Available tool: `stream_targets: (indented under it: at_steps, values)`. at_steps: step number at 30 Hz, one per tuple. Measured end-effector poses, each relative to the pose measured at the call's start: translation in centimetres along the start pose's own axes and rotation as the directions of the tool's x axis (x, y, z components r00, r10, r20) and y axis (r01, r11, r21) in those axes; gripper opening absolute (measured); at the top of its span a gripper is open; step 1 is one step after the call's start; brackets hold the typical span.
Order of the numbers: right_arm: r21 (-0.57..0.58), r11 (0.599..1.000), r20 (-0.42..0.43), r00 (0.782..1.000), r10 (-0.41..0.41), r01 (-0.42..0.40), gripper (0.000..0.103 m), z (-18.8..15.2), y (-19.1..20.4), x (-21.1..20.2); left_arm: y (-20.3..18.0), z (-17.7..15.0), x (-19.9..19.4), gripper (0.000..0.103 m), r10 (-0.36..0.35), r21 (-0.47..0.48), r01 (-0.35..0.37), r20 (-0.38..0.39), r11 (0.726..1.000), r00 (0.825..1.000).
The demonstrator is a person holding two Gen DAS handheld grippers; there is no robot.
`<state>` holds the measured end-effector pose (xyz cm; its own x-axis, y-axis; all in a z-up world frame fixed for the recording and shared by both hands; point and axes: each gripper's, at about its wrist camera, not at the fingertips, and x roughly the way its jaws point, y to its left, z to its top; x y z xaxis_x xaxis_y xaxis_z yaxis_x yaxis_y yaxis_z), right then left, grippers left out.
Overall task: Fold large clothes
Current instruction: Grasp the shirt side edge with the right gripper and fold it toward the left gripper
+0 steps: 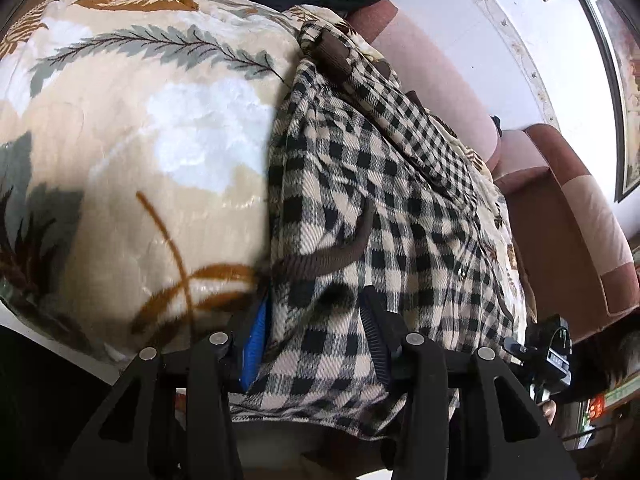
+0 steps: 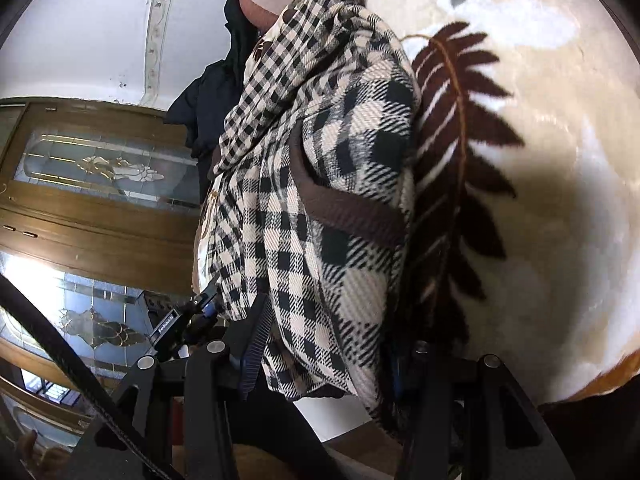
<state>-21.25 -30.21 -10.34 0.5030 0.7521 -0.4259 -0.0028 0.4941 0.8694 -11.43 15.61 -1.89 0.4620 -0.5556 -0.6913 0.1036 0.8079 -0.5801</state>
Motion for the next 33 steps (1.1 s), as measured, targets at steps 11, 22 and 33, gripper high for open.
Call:
stream_targets:
  at_steps: [11, 22, 33]
  values:
    - [-0.008, 1.0, -0.001, 1.0, 0.022, -0.022, 0.05, -0.8, -0.5, 0.5, -1.8, -1.9, 0.5, 0.038, 0.107, 0.12, -0.104, -0.026, 0.987, 0.994]
    - [-0.021, 1.0, -0.032, 0.999, 0.015, -0.016, 0.049, -1.8, -0.3, 1.1, -2.1, -3.4, 1.1, 0.071, 0.065, 0.115, -0.057, -0.07, 0.992, 0.995]
    - [-0.124, 0.979, -0.05, 0.984, -0.169, 0.161, 0.008, -4.7, 2.5, 2.3, -1.7, -3.4, -1.9, 0.006, 0.182, 0.044, -0.18, -0.049, 0.983, 0.982]
